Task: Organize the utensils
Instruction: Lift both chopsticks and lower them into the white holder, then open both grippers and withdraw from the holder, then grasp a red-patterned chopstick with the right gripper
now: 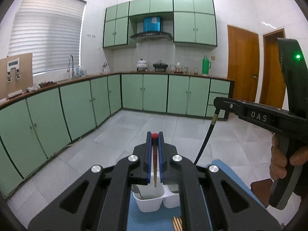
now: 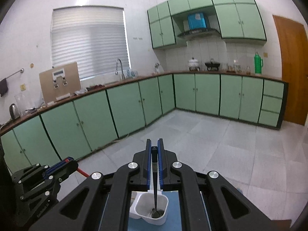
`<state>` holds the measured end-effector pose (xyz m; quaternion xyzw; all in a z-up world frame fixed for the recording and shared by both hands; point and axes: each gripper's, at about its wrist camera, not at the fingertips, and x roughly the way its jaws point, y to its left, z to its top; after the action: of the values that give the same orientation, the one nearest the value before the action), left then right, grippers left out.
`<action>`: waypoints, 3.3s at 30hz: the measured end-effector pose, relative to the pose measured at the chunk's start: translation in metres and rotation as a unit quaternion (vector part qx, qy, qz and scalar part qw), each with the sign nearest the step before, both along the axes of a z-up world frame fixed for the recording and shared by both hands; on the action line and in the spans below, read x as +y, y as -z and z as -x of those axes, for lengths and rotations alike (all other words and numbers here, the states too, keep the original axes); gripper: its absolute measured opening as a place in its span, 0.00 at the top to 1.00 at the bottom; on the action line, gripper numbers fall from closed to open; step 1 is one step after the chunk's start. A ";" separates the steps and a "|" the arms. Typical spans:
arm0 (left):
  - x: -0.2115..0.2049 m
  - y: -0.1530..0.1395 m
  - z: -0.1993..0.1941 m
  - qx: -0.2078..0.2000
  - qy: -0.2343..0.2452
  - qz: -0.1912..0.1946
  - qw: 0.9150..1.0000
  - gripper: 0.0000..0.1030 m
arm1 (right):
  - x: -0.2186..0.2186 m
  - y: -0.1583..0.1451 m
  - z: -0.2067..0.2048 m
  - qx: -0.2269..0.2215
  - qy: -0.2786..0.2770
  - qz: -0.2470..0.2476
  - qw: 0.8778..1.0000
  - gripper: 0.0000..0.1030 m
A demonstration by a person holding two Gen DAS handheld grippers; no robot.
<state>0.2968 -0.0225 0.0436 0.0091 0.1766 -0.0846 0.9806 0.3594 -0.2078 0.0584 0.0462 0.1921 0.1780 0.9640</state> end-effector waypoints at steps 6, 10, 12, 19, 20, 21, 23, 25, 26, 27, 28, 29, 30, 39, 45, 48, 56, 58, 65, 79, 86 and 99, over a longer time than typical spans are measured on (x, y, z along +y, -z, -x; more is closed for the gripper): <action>0.009 0.023 -0.018 0.036 0.001 0.003 0.999 0.94 | 0.000 0.028 -0.008 0.035 -0.007 0.009 0.999 0.93; 0.018 0.028 -0.011 0.042 -0.003 0.005 0.999 0.77 | -0.010 0.030 0.000 0.033 0.000 0.004 0.999 0.78; 0.022 0.028 -0.005 0.040 -0.006 0.009 0.999 0.68 | -0.016 0.030 0.007 0.030 0.008 0.001 1.000 0.71; 0.030 0.042 0.039 0.049 -0.008 0.012 0.999 0.45 | -0.040 0.051 0.056 0.034 0.032 0.002 0.999 0.36; 0.030 0.047 0.045 0.053 -0.007 0.013 0.998 0.41 | -0.043 0.060 0.068 0.040 0.037 0.003 0.999 0.33; 0.030 0.053 0.051 0.060 -0.005 0.013 0.998 0.37 | -0.044 0.066 0.075 0.044 0.041 0.004 0.998 0.26; 0.029 0.071 0.066 0.081 -0.003 0.012 0.997 0.35 | -0.047 0.085 0.092 0.059 0.048 0.002 0.997 0.18; 0.029 0.089 0.078 0.102 0.001 0.013 0.995 0.33 | -0.050 0.109 0.109 0.085 0.052 -0.002 0.995 0.15; 0.029 0.101 0.085 0.115 0.001 0.013 0.993 0.33 | -0.050 0.124 0.119 0.100 0.054 0.001 0.994 0.15; 0.029 0.110 0.090 0.124 0.000 0.011 0.992 0.32 | -0.048 0.136 0.127 0.109 0.057 0.005 0.992 0.15; 0.029 0.123 0.097 0.135 -0.001 0.010 0.991 0.32 | -0.047 0.144 0.133 0.117 0.059 0.009 0.991 0.15; 0.031 0.133 0.102 0.145 -0.003 0.010 0.989 0.32 | -0.045 0.154 0.139 0.127 0.061 0.013 0.990 0.15; 0.033 0.142 0.105 0.156 -0.005 0.011 0.988 0.32 | -0.044 0.166 0.147 0.138 0.063 0.014 0.988 0.15; 0.036 0.208 0.133 0.216 -0.025 -0.005 0.976 0.32 | -0.027 0.234 0.199 0.188 0.069 0.034 0.979 0.15; 0.034 0.231 0.148 0.238 -0.036 -0.013 0.971 0.32 | -0.011 0.258 0.215 0.215 0.054 0.055 0.973 0.19; 0.035 0.236 0.150 0.246 -0.041 -0.018 0.968 0.32 | -0.004 0.266 0.220 0.229 0.044 0.062 0.970 0.19; 0.041 0.237 0.152 0.251 -0.045 -0.019 0.967 0.31 | 0.010 0.273 0.224 0.234 0.035 0.097 0.967 0.20; 0.041 0.237 0.154 0.252 -0.045 -0.019 0.967 0.30 | 0.013 0.274 0.225 0.233 0.035 0.108 0.966 0.20; 0.042 0.237 0.150 0.255 -0.043 -0.017 0.966 0.30 | 0.015 0.274 0.224 0.233 0.047 0.129 0.963 0.21; 0.036 0.239 0.151 0.263 -0.033 -0.022 0.964 0.28 | 0.032 0.269 0.225 0.221 0.014 0.122 0.967 0.89; 0.017 0.240 0.156 0.274 -0.006 -0.022 0.961 0.27 | 0.023 0.269 0.227 0.223 0.019 0.114 0.968 0.94; -0.011 0.246 0.160 0.280 0.022 -0.038 0.959 0.23 | 0.001 0.272 0.222 0.229 0.034 0.087 0.969 0.94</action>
<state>0.1366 -0.0335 -0.2024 0.0259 0.4465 -0.0991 0.8889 0.1376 -0.2063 -0.2140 0.0087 0.4209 0.1122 0.9001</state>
